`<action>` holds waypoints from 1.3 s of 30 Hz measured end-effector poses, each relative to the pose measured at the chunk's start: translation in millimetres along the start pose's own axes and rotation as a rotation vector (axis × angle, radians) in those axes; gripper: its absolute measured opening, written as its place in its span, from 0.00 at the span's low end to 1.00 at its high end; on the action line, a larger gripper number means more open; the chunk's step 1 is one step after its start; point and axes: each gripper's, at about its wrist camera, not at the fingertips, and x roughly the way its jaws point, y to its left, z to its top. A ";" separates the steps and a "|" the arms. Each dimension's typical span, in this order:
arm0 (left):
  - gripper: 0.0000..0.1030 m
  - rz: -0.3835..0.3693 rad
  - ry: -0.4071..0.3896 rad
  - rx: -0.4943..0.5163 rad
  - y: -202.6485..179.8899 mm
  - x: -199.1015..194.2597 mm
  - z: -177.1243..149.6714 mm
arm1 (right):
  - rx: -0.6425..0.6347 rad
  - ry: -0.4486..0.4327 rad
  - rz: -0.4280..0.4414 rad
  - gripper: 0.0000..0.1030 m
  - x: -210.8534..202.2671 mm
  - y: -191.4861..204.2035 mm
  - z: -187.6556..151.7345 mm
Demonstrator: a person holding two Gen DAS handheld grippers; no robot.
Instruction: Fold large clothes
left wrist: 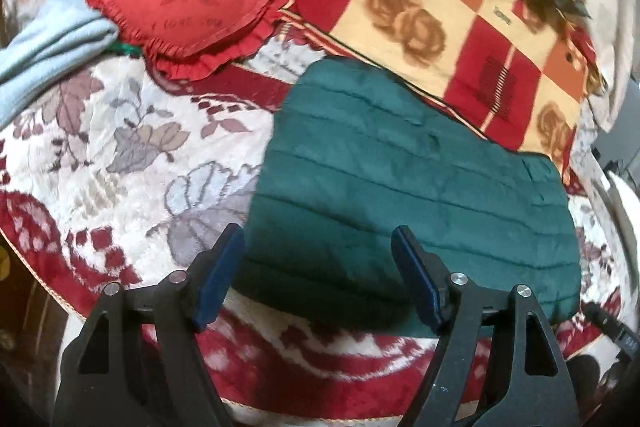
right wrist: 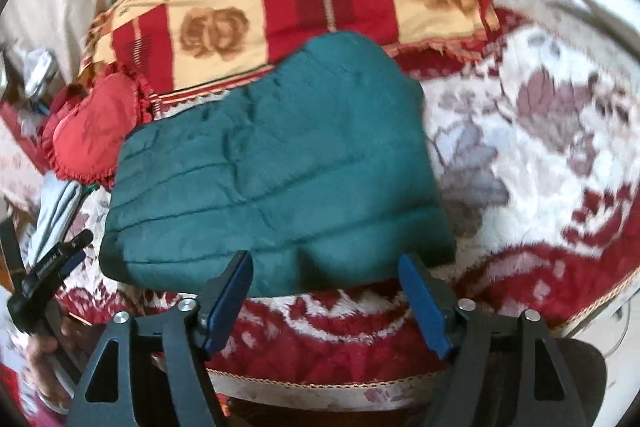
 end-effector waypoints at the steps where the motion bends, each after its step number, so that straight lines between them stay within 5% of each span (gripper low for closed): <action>1: 0.74 0.002 -0.005 0.013 -4.5 -3.2 -2.4 | -0.025 -0.010 0.002 0.73 -0.8 8.8 0.2; 14: 0.74 0.011 -0.058 0.116 -48.8 -19.9 -17.5 | -0.192 -0.047 -0.051 0.86 23.3 85.0 -3.4; 28: 0.75 0.045 -0.058 0.152 -57.7 -13.5 -24.3 | -0.213 -0.089 -0.044 0.99 29.4 107.8 2.5; 39: 0.75 0.052 -0.058 0.158 -58.3 -11.5 -26.4 | -0.208 -0.086 -0.032 0.99 29.7 111.0 1.5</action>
